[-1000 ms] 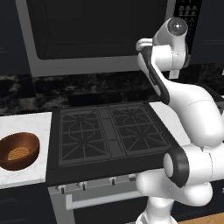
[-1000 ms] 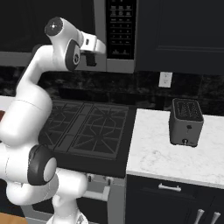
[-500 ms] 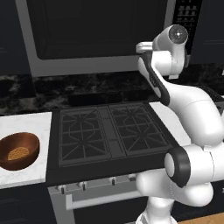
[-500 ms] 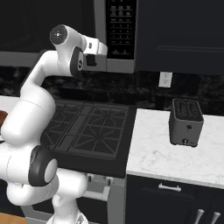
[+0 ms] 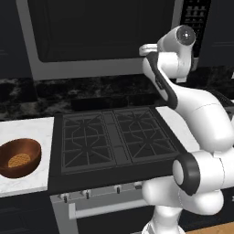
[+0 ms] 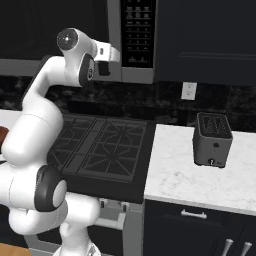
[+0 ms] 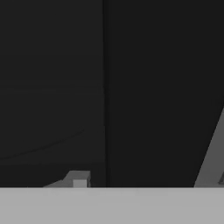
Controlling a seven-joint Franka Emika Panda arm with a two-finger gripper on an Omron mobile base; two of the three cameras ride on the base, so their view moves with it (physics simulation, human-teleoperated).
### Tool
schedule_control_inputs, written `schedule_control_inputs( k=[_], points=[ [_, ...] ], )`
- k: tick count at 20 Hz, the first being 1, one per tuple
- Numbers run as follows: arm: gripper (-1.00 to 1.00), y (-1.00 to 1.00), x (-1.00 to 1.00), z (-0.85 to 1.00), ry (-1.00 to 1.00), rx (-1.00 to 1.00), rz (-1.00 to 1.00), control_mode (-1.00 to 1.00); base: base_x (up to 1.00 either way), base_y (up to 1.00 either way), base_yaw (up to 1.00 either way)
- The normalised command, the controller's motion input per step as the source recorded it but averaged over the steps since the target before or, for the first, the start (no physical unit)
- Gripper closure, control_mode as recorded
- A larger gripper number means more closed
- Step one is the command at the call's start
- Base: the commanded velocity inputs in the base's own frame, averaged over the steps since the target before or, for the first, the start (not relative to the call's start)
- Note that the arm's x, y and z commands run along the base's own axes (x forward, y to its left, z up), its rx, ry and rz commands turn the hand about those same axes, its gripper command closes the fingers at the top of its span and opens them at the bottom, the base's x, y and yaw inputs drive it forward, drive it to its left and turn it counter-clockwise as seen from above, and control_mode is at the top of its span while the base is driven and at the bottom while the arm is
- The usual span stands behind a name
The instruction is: Open the microwave, place the bowl with waffle inside the microwave, then close the microwave door and turn it on.
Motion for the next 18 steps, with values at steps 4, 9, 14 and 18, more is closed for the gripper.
schedule_control_inputs(
  k=[4, 9, 14, 18],
  points=[
    [1.00, 1.00, 0.49, -0.64, 0.01, 0.01, 0.11, -1.00, 0.00, 0.00, 0.00],
    [1.00, 1.00, -0.50, -0.45, 0.00, 0.01, 0.23, -1.00, 0.00, 0.00, 0.00],
    [1.00, 1.00, -1.00, -0.33, -0.05, 0.00, 0.23, -1.00, 0.00, 0.00, 0.00],
    [1.00, 1.00, -1.00, -0.16, -0.02, 0.00, 0.17, -1.00, 0.00, 0.00, 0.00]
  ],
)
